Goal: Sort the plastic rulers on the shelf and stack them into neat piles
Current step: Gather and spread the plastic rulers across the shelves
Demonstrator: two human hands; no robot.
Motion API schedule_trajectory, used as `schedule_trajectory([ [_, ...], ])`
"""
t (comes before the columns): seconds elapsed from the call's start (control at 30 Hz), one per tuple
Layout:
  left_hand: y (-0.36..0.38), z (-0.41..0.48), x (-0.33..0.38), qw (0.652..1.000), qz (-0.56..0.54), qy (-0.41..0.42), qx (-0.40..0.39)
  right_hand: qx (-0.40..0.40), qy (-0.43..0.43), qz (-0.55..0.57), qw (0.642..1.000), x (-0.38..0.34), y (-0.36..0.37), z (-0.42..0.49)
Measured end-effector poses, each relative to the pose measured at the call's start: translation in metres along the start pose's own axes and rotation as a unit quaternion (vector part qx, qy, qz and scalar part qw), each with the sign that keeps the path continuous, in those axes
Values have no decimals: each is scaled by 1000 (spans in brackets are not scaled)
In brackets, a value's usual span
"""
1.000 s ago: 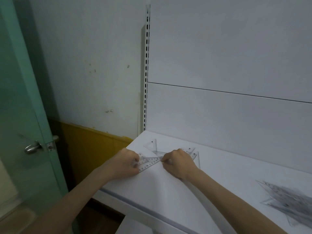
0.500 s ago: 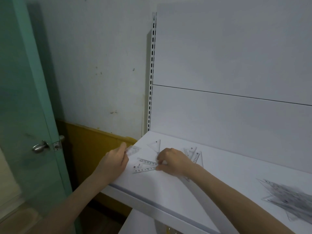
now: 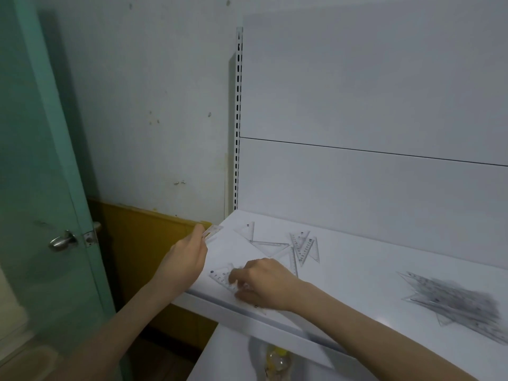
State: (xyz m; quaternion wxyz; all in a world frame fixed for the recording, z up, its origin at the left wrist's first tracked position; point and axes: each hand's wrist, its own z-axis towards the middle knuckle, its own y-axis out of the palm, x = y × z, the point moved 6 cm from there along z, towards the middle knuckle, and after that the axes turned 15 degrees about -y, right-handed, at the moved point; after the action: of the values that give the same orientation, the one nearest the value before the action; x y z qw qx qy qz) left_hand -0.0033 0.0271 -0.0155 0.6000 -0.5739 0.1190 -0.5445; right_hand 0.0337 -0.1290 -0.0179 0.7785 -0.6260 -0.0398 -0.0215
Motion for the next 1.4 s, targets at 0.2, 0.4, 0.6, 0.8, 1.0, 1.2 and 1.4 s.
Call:
schedule_trajectory([
  [0.2,0,-13,7,1000,1,8,-10,-36,104,10,994,0,5,-3],
  [0.4,-2,-16,1,1000,13,-20,-19,-66,122,-28,990,3,-3,-4],
  [0.6,-3,-23,1,1000,17,-16,-20,-128,34,-169,977,-17,-2,-2],
  [0.8,-12,-28,13,1000,-3,12,-5,13,179,-113,977,16,-7,-22],
  [1.0,-3,-23,37,996,-82,-14,-41,304,326,364,817,50,-50,-95],
  [1.2,40,-24,127,978,-149,105,-99,339,349,448,750,55,-74,-181],
  [1.4,83,-49,236,951,-189,194,-150,403,420,449,678,50,-99,-289],
])
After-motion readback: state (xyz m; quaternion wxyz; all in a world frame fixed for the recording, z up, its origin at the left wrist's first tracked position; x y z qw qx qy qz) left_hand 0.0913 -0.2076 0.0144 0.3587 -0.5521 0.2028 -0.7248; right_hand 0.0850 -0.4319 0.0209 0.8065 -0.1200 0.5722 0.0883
